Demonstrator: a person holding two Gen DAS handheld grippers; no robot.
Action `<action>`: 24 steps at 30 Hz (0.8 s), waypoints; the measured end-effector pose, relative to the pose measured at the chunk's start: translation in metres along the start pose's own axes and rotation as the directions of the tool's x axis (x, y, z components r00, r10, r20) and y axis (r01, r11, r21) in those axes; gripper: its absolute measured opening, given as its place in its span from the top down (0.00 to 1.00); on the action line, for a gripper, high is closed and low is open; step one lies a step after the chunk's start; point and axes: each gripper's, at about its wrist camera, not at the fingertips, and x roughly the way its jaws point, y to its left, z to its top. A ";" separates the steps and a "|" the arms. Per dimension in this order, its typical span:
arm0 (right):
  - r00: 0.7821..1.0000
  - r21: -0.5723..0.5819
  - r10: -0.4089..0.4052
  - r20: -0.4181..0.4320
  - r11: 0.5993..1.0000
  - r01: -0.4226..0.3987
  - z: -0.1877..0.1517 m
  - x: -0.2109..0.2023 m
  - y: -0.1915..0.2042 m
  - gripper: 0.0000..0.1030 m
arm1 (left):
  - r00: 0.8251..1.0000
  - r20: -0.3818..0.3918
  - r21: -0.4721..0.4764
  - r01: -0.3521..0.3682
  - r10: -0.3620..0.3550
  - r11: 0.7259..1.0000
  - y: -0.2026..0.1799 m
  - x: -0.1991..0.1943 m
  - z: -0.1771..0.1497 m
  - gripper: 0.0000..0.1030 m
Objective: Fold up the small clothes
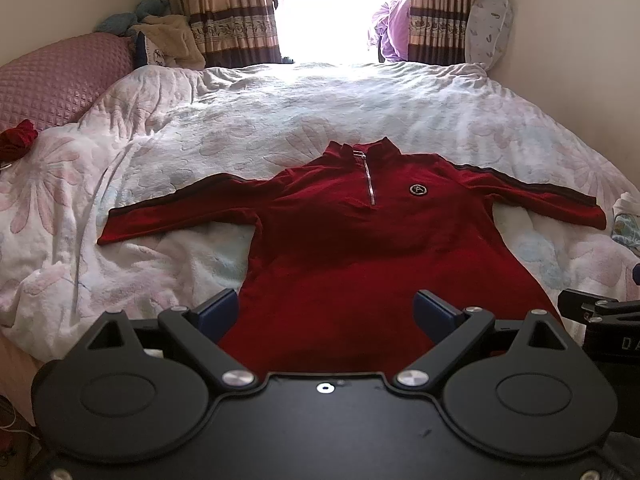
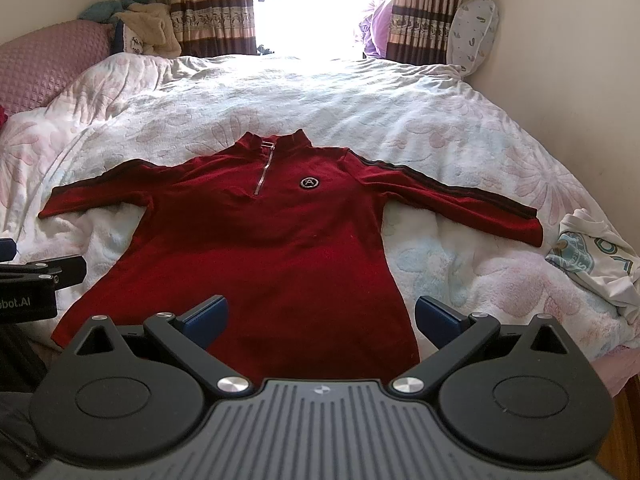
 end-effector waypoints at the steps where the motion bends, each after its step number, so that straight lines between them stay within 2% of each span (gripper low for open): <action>1: 1.000 0.001 -0.001 0.000 1.000 0.001 0.000 0.000 -0.001 0.00 | 1.000 0.000 0.000 0.000 0.000 1.000 0.000 0.000 0.000 0.06; 24: 1.000 -0.001 -0.002 -0.001 1.000 0.002 -0.002 0.002 -0.001 0.00 | 1.000 -0.001 0.001 0.000 0.000 1.000 -0.001 0.002 -0.002 0.06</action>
